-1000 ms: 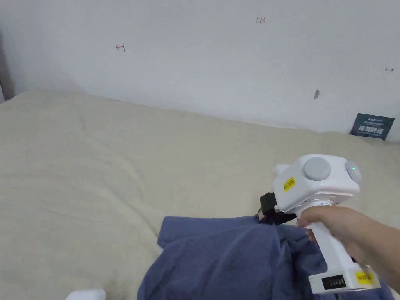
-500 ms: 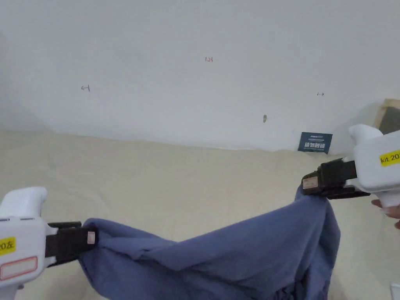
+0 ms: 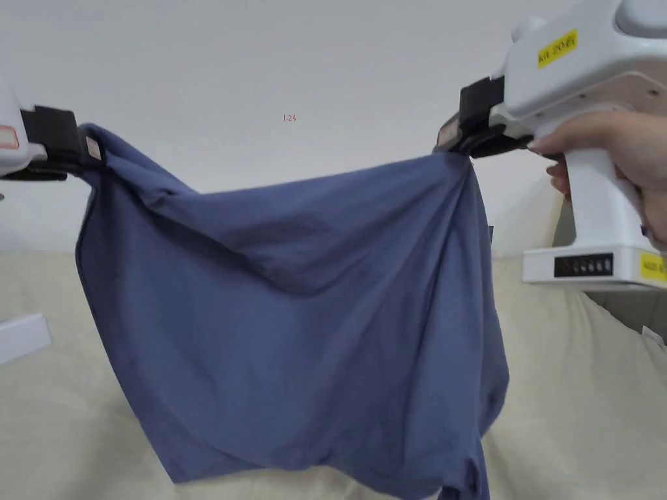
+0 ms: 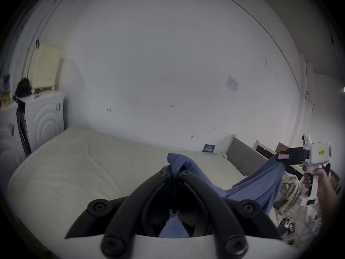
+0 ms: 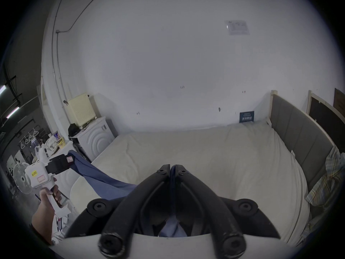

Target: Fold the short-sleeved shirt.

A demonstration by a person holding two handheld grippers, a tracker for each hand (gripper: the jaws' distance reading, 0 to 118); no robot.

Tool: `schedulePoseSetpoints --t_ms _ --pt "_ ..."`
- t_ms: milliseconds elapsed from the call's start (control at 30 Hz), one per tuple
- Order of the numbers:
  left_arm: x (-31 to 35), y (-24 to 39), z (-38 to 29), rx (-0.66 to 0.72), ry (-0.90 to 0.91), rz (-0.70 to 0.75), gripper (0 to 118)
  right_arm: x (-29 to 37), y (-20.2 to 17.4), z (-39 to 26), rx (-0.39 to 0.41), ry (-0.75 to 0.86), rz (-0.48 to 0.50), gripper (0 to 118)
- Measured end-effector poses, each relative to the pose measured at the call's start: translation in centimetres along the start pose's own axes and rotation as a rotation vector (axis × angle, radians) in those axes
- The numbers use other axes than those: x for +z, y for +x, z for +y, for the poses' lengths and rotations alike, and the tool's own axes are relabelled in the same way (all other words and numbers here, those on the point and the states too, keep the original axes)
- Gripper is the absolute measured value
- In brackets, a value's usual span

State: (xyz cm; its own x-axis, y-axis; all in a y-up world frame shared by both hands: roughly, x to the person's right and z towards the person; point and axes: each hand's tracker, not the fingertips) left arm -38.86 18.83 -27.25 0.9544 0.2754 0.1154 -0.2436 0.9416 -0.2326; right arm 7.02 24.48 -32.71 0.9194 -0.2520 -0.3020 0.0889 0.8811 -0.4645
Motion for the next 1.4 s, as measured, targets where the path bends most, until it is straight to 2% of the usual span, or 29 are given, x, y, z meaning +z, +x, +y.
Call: schedulePoseSetpoints --t_ms 133,333,500,667,733,767,800,833,933,1000,1100,1267,1400 --pt "-2.3 -0.5 3.1 -0.092 0.060 0.067 5 -2.4 -0.6 3.0 -0.001 0.065 -0.034 2" --pt "-6.1 -2.4 5.3 -0.081 0.146 0.111 5 -6.9 -1.5 5.2 -0.058 0.143 -0.073 2" --pt "-8.0 -3.9 4.1 -0.077 0.203 0.153 5 -10.6 -2.7 4.2 -0.019 0.213 -0.126 2" --pt "-8.7 -5.8 -2.1 -0.049 0.213 0.200 5 -15.2 -2.2 -3.0 0.015 0.184 -0.228 3" --pt "-8.7 -6.6 -6.9 0.004 0.145 0.212 5 -17.2 -1.6 -8.4 0.072 0.128 -0.311 3" --pt "-8.7 -7.0 -9.2 0.023 0.099 0.215 5 -17.7 -1.2 -11.2 0.111 0.119 -0.321 3" --pt "-8.6 -7.5 -12.2 0.061 0.047 0.216 5 -18.1 -0.7 -14.4 0.131 0.087 -0.328 3" --pt "-8.3 -7.9 -15.1 0.086 -0.012 0.204 5 -18.3 -0.2 -17.8 0.115 0.065 -0.332 3" --pt "-6.6 -8.3 -22.8 0.106 -0.139 0.188 5 -17.4 1.7 -26.3 0.036 -0.037 -0.284 3" --pt "-4.6 -7.9 -26.9 0.091 -0.197 0.177 5 -16.0 3.2 -31.0 -0.066 -0.065 -0.190 3" --pt "-1.1 -7.4 -31.6 0.079 -0.291 0.143 5 -12.4 2.8 -36.4 0.028 -0.095 -0.235 3" --pt "4.9 -6.6 -34.3 0.036 -0.337 0.124 5 -6.6 2.4 -39.7 0.057 -0.105 -0.190 3" --pt "9.4 -5.3 -32.9 -0.002 -0.263 0.124 5 -2.9 2.0 -39.2 0.052 -0.090 -0.162 3"
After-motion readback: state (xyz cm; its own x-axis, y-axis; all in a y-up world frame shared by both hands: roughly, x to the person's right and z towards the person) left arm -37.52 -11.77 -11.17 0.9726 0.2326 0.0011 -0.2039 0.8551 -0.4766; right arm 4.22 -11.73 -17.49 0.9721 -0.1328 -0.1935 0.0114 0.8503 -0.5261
